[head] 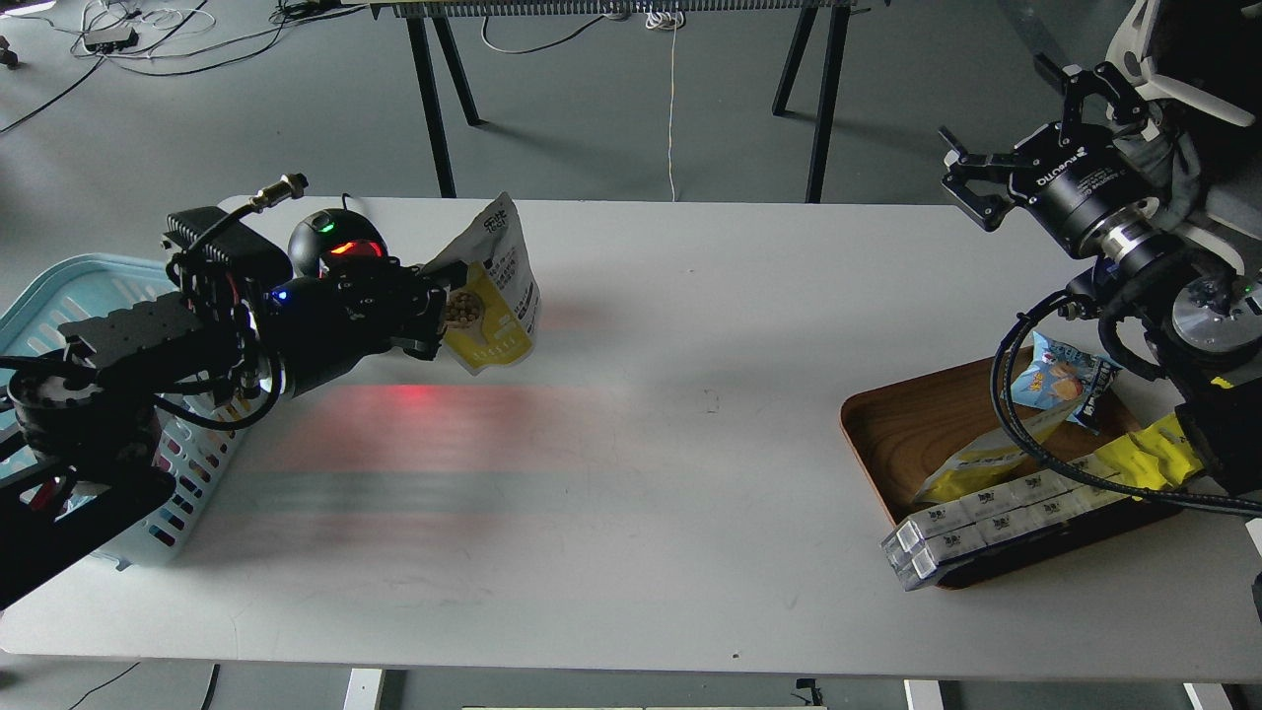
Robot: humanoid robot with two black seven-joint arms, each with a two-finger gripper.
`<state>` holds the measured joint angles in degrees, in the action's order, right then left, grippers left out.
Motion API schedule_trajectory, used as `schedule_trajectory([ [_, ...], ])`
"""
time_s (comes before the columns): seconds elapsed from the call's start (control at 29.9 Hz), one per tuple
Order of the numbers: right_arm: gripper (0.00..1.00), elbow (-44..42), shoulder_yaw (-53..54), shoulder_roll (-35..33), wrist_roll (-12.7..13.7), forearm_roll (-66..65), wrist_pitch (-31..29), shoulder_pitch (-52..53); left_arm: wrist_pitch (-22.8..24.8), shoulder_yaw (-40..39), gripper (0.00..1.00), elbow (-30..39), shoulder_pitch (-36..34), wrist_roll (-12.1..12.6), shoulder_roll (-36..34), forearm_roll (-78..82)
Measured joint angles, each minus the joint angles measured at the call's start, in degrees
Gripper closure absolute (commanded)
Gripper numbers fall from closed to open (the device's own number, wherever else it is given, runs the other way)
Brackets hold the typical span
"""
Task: Scan snack and place in basket
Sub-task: 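Hold the packet in front of the scanner, turning it to scan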
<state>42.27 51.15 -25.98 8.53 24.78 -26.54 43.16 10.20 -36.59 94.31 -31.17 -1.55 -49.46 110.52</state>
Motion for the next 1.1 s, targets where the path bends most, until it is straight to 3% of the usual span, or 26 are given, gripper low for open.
schedule_trajectory([
  [0.33,0.01,0.00,0.00,-0.02,0.00,-0.02,0.00,-0.06,0.74,0.24,0.99,-0.87,-0.37,-0.76,-2.18,0.45],
  [1.1,0.01,0.00,0.00,0.40,0.00,-0.08,0.00,-0.18,15.35,0.20,0.99,1.32,-4.10,-2.92,-6.50,3.66],
])
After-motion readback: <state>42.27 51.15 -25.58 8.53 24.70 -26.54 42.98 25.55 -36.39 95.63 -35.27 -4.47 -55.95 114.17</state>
